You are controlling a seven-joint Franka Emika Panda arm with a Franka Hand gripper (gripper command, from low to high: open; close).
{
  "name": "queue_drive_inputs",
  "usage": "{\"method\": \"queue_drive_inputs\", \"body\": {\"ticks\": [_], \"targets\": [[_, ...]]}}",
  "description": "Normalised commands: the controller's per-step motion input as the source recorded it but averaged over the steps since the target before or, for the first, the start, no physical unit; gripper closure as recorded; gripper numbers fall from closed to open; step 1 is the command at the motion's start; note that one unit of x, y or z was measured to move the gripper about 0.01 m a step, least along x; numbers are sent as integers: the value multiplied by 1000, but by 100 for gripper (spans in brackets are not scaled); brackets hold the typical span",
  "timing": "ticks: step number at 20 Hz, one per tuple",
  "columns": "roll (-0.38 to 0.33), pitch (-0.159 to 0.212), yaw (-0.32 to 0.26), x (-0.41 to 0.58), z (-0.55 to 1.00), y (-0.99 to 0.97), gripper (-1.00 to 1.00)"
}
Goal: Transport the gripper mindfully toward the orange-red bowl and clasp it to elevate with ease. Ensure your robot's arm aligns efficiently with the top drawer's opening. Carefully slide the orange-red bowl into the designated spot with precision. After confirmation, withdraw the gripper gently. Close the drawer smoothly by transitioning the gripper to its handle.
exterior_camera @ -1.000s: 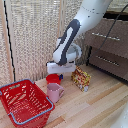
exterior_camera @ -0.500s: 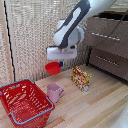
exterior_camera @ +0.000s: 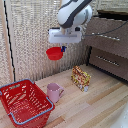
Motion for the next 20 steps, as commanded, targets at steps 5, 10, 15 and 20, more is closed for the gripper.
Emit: {"method": "queue_drive_inputs", "body": {"ticks": [5, 10, 15, 20], "targets": [[0, 0, 0, 0, 951, -9, 100], [0, 0, -15, 0, 954, -42, 100], [0, 0, -10, 122, 935, -166, 100], [0, 0, -1, 262, 988, -273, 100]]}}
